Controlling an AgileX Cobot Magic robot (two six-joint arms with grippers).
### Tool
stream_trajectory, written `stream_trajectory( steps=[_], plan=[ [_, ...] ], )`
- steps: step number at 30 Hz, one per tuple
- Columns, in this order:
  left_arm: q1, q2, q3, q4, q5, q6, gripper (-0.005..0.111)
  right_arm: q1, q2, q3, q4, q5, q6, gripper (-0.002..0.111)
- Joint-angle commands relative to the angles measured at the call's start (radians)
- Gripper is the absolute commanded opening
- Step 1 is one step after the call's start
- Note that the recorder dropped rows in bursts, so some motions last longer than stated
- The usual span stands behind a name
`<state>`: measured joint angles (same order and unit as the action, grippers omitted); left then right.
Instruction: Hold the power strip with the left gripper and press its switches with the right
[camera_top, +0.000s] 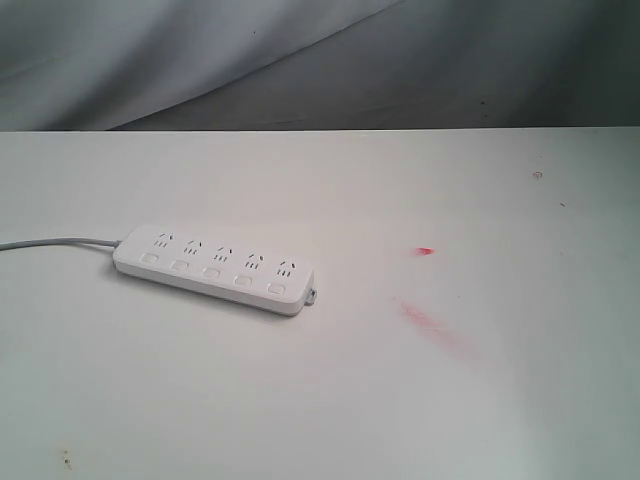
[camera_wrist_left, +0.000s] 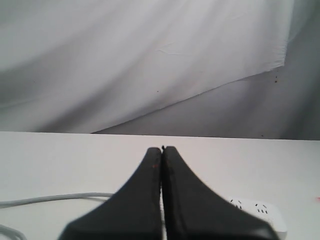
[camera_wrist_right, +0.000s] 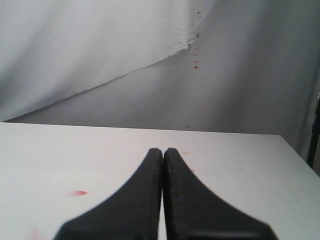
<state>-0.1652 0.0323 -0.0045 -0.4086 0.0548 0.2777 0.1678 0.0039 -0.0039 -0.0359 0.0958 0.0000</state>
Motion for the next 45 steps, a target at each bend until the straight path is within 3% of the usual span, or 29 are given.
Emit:
stream_trajectory(
  steps=[1, 17, 45],
  plan=[
    [-0.008, -0.029, 0.005, 0.128, 0.004, -0.141, 0.000, -0.007, -0.004, 0.004, 0.004, -0.009, 0.005, 0.000],
    [0.027, -0.032, 0.005, 0.342, 0.051, -0.380, 0.000, -0.007, -0.004, 0.004, 0.004, -0.009, 0.005, 0.000],
    [0.027, -0.032, 0.005, 0.344, 0.051, -0.351, 0.000, -0.007, -0.004, 0.004, 0.004, -0.009, 0.005, 0.000]
  ],
)
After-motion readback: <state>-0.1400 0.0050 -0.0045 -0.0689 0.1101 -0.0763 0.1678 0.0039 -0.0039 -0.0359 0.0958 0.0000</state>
